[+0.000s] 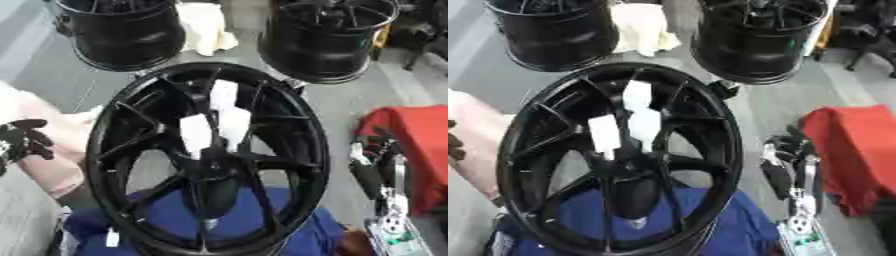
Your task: Pull the pin out of the wheel hub.
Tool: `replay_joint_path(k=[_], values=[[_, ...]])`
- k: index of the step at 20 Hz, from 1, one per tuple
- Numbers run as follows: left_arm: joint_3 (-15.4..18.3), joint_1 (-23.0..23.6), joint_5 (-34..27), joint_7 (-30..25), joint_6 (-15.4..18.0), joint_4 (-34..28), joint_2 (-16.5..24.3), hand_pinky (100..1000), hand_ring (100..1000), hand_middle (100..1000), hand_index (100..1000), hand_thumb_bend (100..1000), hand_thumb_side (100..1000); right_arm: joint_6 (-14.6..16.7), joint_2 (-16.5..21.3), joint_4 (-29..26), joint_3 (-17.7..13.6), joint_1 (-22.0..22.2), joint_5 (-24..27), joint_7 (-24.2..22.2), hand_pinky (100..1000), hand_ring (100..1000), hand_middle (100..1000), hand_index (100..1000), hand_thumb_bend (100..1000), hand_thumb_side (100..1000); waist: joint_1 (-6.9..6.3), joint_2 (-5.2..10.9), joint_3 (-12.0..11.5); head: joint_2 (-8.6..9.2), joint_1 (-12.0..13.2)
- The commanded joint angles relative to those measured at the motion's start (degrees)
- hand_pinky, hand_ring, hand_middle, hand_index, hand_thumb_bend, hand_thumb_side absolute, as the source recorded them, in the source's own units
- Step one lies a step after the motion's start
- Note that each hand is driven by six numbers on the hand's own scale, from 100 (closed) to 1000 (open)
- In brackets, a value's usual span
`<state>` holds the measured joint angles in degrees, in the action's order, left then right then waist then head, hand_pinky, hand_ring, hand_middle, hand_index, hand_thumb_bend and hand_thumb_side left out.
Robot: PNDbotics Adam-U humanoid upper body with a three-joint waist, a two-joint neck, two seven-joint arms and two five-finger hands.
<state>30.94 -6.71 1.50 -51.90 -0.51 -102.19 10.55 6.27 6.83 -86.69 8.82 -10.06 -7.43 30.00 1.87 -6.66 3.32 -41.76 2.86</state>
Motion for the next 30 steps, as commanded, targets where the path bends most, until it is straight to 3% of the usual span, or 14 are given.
replay_joint_path(k=[1, 20, 25, 27, 30], values=[[0.02, -0.33, -0.34, -0.07, -0.14, -1.22, 0.56, 750, 588, 598, 860, 100, 760, 0.02, 0.48, -0.68, -0.19, -0.62, -0.34, 0.01, 656, 671, 644, 827, 100, 328, -0.22, 0.95, -0.01, -0.08, 0.06], [0.07, -0.2, -0.38, -0.07, -0.5, -1.53, 0.59, 750, 589, 599, 860, 100, 761, -1.07, 1.49, -1.01, -0.47, -1.84, -1.1, -0.22, 657, 673, 647, 830, 100, 324, -0.03, 1.14, -0.13, -0.37, -0.12], [-0.27, 0.18, -0.36, -0.07, -0.51, -1.47, 0.75, 751, 593, 602, 861, 100, 763, -5.45, 6.26, -2.88, -0.57, -8.08, -3.97, -3.16, 670, 690, 669, 845, 100, 323, 0.2, 1.7, -0.39, -0.99, -0.2], [-0.46, 0.33, -0.31, -0.07, -0.48, -1.43, 0.83, 751, 593, 602, 861, 100, 764, -8.3, 9.09, -4.2, -0.22, -11.53, -5.44, -6.11, 681, 703, 684, 855, 100, 321, 0.32, 1.93, -0.57, -1.27, -0.25], [-0.77, 0.52, -0.23, -0.07, -0.47, -1.4, 1.01, 752, 593, 602, 861, 100, 765, -12.85, 15.48, -6.27, 1.84, -18.83, -7.17, -14.4, 699, 731, 716, 877, 116, 316, 0.61, 2.28, -0.96, -1.53, -0.35]])
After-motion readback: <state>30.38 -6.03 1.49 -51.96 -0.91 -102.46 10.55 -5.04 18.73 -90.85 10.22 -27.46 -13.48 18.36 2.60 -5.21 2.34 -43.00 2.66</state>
